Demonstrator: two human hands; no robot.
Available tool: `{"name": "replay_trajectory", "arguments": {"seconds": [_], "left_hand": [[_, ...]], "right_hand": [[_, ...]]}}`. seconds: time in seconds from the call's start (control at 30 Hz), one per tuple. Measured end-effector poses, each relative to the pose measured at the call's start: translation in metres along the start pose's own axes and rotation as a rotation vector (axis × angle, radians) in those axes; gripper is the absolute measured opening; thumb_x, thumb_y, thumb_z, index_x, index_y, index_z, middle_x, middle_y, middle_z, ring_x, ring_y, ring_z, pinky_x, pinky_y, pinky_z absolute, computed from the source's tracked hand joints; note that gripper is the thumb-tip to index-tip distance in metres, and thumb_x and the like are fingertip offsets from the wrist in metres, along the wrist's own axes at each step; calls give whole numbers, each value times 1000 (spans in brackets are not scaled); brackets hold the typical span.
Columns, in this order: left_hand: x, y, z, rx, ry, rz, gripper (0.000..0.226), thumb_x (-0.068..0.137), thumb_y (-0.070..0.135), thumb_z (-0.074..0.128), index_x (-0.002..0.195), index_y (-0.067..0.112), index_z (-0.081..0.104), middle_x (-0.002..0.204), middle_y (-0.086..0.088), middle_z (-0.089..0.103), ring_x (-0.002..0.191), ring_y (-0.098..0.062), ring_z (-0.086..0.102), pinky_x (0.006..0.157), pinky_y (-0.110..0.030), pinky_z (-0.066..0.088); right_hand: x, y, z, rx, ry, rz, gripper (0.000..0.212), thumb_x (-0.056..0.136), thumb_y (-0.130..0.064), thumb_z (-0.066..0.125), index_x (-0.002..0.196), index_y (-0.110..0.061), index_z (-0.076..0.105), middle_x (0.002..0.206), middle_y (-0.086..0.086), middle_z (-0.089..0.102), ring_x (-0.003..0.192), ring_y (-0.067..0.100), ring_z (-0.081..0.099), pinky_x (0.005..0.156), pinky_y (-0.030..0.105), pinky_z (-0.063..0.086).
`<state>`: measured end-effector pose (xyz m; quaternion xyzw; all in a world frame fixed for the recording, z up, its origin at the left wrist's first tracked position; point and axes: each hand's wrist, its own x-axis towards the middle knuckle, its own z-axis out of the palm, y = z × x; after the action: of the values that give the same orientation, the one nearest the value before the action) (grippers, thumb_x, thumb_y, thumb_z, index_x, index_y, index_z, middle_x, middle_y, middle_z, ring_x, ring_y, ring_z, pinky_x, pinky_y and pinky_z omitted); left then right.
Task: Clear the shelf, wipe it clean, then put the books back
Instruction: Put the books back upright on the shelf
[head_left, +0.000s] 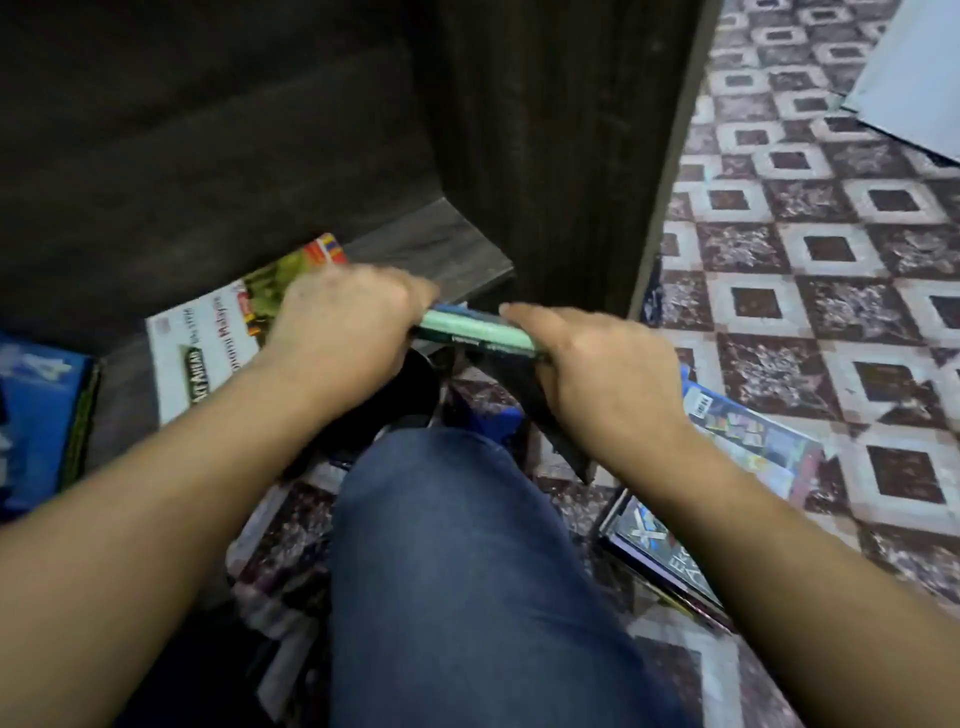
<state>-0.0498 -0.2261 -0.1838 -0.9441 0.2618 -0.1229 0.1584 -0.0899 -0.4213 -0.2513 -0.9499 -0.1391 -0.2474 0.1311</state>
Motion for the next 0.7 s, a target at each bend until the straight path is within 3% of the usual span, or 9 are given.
{"name": "replay_trajectory", "arguments": {"seconds": [0.13, 0.23, 0.3, 0.4, 0.47, 0.53, 0.6, 0.7], "left_hand": [[-30, -68, -8, 68, 261, -215, 28, 80, 11, 64, 106, 21, 70, 87, -11, 70, 74, -37, 65, 61, -40, 49], [-54, -106, 8, 114, 353, -380, 28, 78, 4, 64, 104, 13, 68, 85, -17, 68, 72, -39, 64, 62, -43, 48], [-71, -120, 32, 90, 278, -449, 33, 72, -2, 66, 102, 10, 68, 79, -19, 66, 66, -39, 62, 59, -43, 49], [-94, -129, 81, 6, 26, -496, 42, 77, -1, 62, 116, 15, 64, 82, -19, 66, 69, -39, 63, 56, -41, 51], [-107, -127, 110, -47, -133, -525, 42, 86, 6, 56, 125, 22, 57, 97, -16, 67, 81, -39, 65, 63, -42, 51], [-116, -122, 132, -146, -248, -493, 45, 92, 12, 53, 136, 22, 48, 125, -14, 60, 106, -35, 62, 81, -43, 52], [-119, -122, 143, -204, -325, -442, 55, 98, 33, 51, 149, 21, 34, 151, -7, 40, 133, -27, 45, 100, -40, 43], [-117, -132, 152, -227, -390, -402, 90, 81, 70, 33, 154, 19, 20, 159, -5, 22, 145, -22, 25, 110, -40, 33]], "right_hand": [[75, -50, 6, 24, 304, -196, 35, 81, -20, 60, 115, -26, 70, 91, 1, 73, 71, 29, 67, 57, 34, 45], [114, -84, 25, 17, 341, -292, 34, 82, -21, 59, 114, -27, 70, 95, -2, 73, 77, 27, 68, 64, 35, 47], [129, -98, 49, -9, 174, -323, 41, 85, -19, 56, 123, -31, 65, 103, -1, 72, 85, 29, 67, 73, 38, 46], [133, -110, 95, -12, -285, -334, 54, 95, -15, 41, 143, -40, 42, 136, -2, 57, 118, 26, 57, 95, 42, 41], [127, -112, 123, -5, -463, -374, 58, 96, -14, 40, 146, -43, 34, 146, -5, 47, 127, 23, 50, 100, 42, 40], [124, -111, 144, -12, -598, -397, 55, 100, -20, 40, 148, -44, 28, 154, -6, 35, 138, 22, 38, 108, 46, 33], [126, -104, 155, -23, -698, -393, 56, 101, -32, 44, 151, -43, 21, 161, -7, 20, 147, 21, 20, 116, 47, 17], [133, -96, 162, 21, -748, -394, 69, 95, -47, 51, 152, -42, 13, 163, -6, 8, 150, 20, 5, 118, 48, 4]]}}
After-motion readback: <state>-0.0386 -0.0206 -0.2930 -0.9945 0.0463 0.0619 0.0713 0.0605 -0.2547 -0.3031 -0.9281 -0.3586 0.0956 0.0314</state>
